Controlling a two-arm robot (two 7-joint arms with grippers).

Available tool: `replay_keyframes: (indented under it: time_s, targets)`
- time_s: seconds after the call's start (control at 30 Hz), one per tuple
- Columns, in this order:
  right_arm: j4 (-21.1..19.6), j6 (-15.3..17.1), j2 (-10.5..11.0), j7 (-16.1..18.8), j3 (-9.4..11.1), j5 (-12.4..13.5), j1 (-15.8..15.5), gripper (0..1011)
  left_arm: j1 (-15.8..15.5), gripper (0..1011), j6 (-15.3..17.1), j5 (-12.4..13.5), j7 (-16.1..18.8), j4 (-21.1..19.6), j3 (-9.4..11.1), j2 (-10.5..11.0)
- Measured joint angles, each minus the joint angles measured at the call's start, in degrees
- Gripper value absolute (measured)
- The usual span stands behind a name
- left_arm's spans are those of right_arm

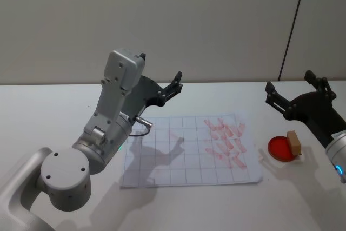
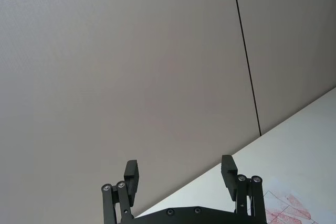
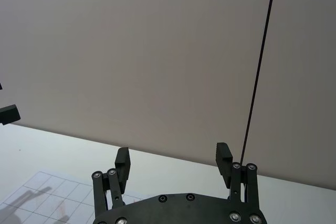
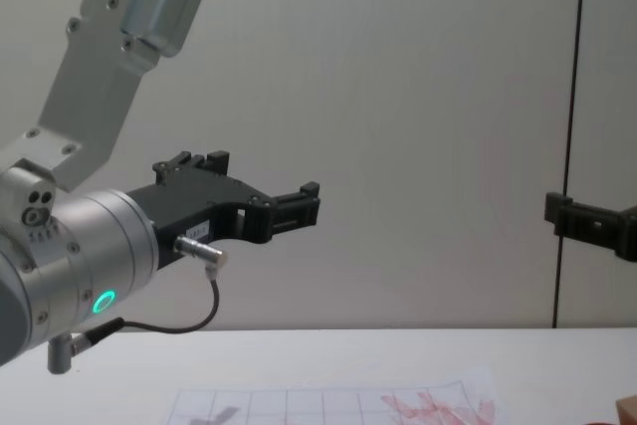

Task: Use the one hand to pick up the stamp and affix it onto the A4 paper.

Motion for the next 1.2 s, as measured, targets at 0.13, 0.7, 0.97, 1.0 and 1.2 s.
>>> replay_keyframes:
  time_s: [0.13, 0.7, 0.97, 1.0, 1.2]
  targets:
    - [0.00, 0.00, 0.00, 0.00, 0.00, 0.00, 0.00, 1003, 0.00, 1001, 0.00, 0.00, 0.00, 0.00, 0.00, 0.00]
    - [-0.01, 0.01, 0.00, 0.00, 0.00, 0.00, 0.00, 1003, 0.00, 1001, 0.00, 0.00, 0.00, 0.00, 0.00, 0.00]
    - [-0.04, 0.05, -0.04, -0.03, 0.01, -0.04, 0.00, 1003, 0.00, 1001, 0.00, 0.00, 0.00, 0.00, 0.00, 0.00]
    - [-0.06, 0.09, -0.05, -0.07, 0.00, -0.08, -0.01, 1003, 0.00, 1001, 0.00, 0.00, 0.00, 0.00, 0.00, 0.00]
    - [-0.95, 1.18, -0.50, -1.78, -0.29, -0.99, -0.34, 1003, 0.00, 1001, 0.00, 0.00, 0.00, 0.00, 0.00, 0.00]
